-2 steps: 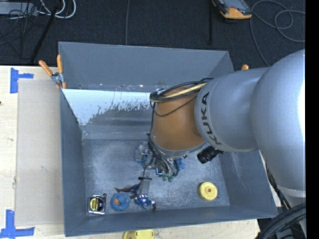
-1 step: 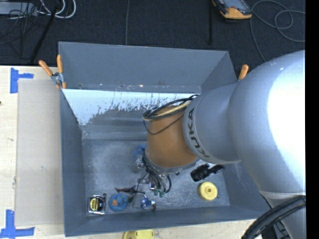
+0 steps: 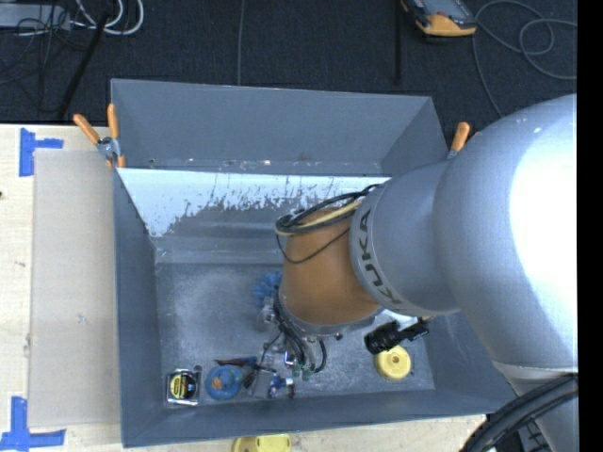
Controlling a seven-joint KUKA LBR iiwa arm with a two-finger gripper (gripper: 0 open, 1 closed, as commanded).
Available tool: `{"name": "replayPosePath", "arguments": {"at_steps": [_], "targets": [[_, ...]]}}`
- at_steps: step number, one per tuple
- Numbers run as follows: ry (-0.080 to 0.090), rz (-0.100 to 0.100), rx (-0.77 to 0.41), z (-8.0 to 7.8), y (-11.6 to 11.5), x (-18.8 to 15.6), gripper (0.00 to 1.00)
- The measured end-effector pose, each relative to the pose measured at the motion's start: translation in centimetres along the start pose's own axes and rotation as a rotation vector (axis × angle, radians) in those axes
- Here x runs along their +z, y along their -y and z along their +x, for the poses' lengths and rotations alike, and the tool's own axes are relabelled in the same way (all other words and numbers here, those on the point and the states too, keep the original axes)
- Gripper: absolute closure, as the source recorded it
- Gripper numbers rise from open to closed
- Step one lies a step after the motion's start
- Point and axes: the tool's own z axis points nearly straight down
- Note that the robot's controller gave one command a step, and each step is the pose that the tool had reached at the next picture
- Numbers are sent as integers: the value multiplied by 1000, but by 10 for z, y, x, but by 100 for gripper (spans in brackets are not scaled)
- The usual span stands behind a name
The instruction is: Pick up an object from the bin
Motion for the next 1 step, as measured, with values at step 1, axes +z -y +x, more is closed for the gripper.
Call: {"name": "replayPosePath", "arguments": {"at_steps": [1], "targets": [[-4, 3, -31, -5, -3, 2, 0]]}}
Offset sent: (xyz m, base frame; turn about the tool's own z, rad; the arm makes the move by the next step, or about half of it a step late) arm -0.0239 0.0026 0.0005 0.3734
